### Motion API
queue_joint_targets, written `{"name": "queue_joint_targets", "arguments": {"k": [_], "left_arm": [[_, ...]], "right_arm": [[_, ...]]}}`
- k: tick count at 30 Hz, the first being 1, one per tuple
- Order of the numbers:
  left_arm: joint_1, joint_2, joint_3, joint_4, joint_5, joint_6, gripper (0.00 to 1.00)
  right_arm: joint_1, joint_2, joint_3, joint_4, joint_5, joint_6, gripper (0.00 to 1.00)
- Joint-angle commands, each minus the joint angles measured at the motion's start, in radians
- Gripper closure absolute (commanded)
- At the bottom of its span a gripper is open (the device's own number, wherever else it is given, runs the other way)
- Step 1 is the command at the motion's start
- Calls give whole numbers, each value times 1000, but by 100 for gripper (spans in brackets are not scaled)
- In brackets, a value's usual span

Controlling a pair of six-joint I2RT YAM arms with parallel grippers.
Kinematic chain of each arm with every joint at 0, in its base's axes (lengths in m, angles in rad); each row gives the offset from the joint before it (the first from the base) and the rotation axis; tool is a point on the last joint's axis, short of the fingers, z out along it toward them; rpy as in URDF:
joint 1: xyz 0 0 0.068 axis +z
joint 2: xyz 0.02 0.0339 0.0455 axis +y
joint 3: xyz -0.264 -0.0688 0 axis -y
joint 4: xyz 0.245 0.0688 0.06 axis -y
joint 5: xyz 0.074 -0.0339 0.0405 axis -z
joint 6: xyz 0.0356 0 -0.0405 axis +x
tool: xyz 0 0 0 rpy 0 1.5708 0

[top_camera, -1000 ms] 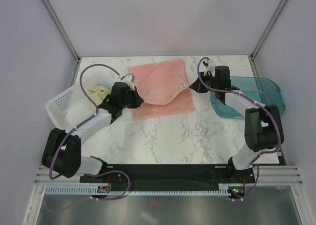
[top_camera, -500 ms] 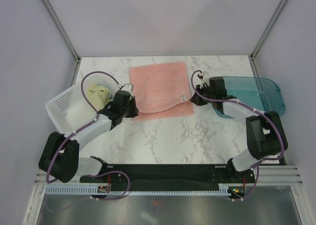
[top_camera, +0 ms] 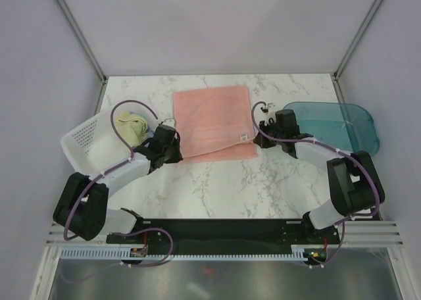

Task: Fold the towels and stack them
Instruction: Fold the towel

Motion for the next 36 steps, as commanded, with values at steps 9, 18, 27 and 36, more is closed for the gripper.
{"name": "queue_joint_targets", "arguments": {"k": [9, 18, 27, 36], "left_arm": [[-84, 2, -24, -60, -44, -53, 98], [-97, -52, 25, -181, -144, -96, 98], [-97, -80, 71, -273, -107, -145, 98], [-97, -18, 17, -267, -96, -170, 98]], "right_arm": [[9, -182, -140, -37, 223, 111, 100], [56, -283, -203, 20, 89, 196, 100], [63, -263, -184, -146, 157, 246, 100], [87, -232, -299, -49, 72, 269, 98]]}}
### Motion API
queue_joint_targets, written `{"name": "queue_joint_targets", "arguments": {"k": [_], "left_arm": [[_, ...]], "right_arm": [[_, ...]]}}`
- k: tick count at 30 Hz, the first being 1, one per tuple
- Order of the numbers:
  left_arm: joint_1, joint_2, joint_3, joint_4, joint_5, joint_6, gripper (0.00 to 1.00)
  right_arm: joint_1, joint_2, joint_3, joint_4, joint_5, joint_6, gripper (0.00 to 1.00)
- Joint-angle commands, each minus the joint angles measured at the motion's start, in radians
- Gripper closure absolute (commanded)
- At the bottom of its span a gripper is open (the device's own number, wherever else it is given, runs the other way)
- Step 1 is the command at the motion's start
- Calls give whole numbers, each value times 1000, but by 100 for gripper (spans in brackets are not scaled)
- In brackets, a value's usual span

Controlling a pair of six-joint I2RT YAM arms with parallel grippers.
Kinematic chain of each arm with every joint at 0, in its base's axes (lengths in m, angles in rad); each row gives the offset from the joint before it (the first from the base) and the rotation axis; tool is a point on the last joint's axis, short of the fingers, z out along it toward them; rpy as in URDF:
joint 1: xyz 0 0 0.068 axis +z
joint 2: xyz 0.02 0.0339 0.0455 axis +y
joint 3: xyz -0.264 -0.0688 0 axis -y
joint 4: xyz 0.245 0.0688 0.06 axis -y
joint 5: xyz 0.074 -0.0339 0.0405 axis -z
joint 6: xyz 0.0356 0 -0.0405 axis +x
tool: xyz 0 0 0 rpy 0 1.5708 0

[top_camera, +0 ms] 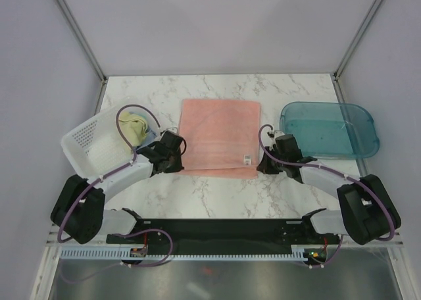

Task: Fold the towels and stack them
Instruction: Fold the towel

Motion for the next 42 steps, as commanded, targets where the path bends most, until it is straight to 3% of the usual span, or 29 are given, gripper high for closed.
{"name": "queue_joint_targets", "arguments": {"k": [1, 7, 15, 21, 42], "left_arm": [[0, 28, -17, -16, -18, -45, 98], [0, 52, -25, -18, -12, -46, 98], [0, 42, -34, -15, -10, -49, 98], [0, 29, -28, -13, -1, -52, 98], [0, 35, -19, 7, 27, -48, 98]], "right_arm": [[2, -8, -3, 22, -13, 8, 90], [4, -108, 42, -85, -2, 46, 62], [2, -157, 47, -201, 52, 325, 47], [2, -185, -21, -165, 81, 607, 46], [36, -132, -131, -67, 184, 842, 52]]}}
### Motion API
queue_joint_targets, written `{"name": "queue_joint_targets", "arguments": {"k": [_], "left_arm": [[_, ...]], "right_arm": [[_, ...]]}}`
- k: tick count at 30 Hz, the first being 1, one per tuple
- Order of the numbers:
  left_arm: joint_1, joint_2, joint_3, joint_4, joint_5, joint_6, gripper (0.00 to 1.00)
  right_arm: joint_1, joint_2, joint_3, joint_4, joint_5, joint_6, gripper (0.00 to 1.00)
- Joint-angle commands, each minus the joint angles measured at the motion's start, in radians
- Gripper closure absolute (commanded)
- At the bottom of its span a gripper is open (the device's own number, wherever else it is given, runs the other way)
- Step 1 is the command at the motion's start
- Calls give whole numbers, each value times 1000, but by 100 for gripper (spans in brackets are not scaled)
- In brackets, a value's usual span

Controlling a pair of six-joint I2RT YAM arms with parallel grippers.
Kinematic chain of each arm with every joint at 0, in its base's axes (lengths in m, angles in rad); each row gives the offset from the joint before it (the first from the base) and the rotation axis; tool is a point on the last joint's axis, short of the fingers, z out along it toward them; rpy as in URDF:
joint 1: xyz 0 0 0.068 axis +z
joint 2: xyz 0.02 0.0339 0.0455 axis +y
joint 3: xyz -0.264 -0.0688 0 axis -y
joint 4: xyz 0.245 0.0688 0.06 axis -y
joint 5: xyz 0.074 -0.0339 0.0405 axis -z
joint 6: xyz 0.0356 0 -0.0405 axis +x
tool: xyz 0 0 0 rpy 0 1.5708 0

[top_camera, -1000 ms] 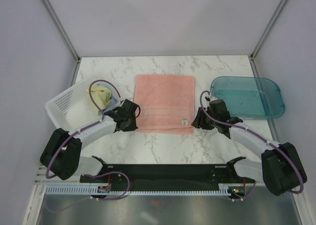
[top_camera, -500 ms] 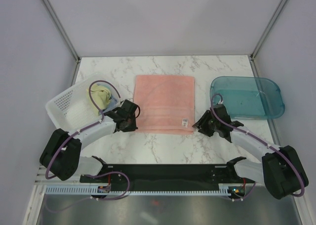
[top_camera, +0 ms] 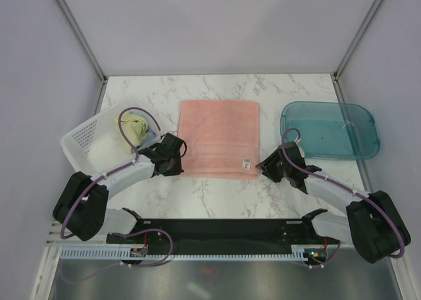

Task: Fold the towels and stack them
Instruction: Fold the towel

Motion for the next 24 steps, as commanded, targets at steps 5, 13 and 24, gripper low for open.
{"name": "queue_joint_targets", "arguments": {"k": [5, 13, 24], "left_arm": [[0, -16, 9, 9, 14, -32, 98], [0, -30, 6, 8, -1, -35, 98], [0, -46, -2, 9, 3, -36, 98]], "right_arm": [[27, -18, 13, -104, 56, 50, 54], [74, -84, 15, -103, 130, 22, 52], [122, -55, -4, -43, 158, 99, 55]]}}
